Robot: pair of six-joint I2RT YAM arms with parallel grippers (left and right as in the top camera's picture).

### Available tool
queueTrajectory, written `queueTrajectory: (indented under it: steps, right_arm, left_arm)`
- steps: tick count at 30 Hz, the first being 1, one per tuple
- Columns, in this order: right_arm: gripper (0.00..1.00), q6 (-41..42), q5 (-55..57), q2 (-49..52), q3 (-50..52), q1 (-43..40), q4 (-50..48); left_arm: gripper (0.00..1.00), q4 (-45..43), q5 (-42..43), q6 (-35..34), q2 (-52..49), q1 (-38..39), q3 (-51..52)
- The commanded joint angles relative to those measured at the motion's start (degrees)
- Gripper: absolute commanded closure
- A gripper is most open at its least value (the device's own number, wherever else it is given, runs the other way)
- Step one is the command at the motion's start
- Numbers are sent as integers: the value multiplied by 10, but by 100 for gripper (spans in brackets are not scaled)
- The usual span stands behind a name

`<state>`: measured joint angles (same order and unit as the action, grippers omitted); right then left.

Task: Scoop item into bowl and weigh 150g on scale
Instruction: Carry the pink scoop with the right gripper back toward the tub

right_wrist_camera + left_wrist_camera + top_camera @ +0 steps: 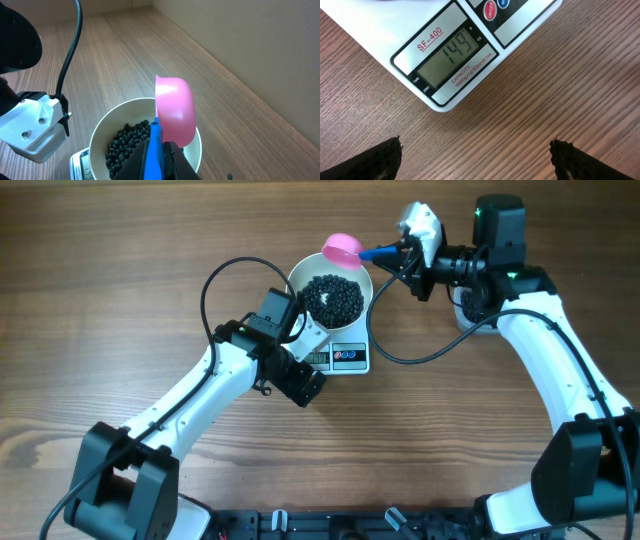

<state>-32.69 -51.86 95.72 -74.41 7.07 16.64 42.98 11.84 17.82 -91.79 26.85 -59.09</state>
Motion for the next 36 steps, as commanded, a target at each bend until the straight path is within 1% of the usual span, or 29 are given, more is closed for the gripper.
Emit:
queueTrajectory:
  steps: [1,14,19,21,22,23,24,25,26,27,29,30,31,33,35,36]
  right_arm:
    - [95,-3,-3,-6,-6,0,-3]
    - [96,-3,11,-6,-6,0,-7]
    - [96,-3,36,-6,-6,0,-11]
    - [96,16,64,-6,-6,-7,-35]
    - [96,61,64,-6,-6,-16,-63]
    - [96,130,59,-7,-6,-30,-98]
    - [96,241,40,-9,-6,-58,-143]
    - [96,334,22,-11,-6,-86,-163]
    - [96,414,12,-13,-6,-116,-166]
    - [96,474,7,-14,-6,-139,-162]
    - [96,644,2,-14,-6,-211,-120]
    - [96,667,-25,-14,-6,-255,-76]
    - [96,669,-36,-14,-6,-275,-50]
    - [96,671,-37,-14,-6,-329,36]
    - [96,668,-12,-13,-6,-368,101]
    - [96,650,10,-13,-6,-378,118]
  left_arm:
    - [0,-2,5,-1,6,0,3]
    - [0,-2,5,-1,6,0,3]
    - [0,-2,5,-1,6,0,3]
    - [0,-2,5,-1,6,0,3]
    - [0,-2,5,-1,6,0,3]
    - [0,-2,5,-1,6,0,3]
    - [0,-2,5,-1,6,0,3]
    - [0,-2,5,-1,6,0,3]
    - [0,-2,5,-1,6,0,3]
    - [0,-2,5,-1,6,0,3]
    - [0,-2,5,-1,6,0,3]
    - [0,-2,5,-1,6,0,3]
    - [0,-2,5,-1,6,0,3]
    - [0,-2,5,-1,6,0,3]
    - [0,-2,5,-1,6,0,3]
    - [0,-2,5,-1,6,0,3]
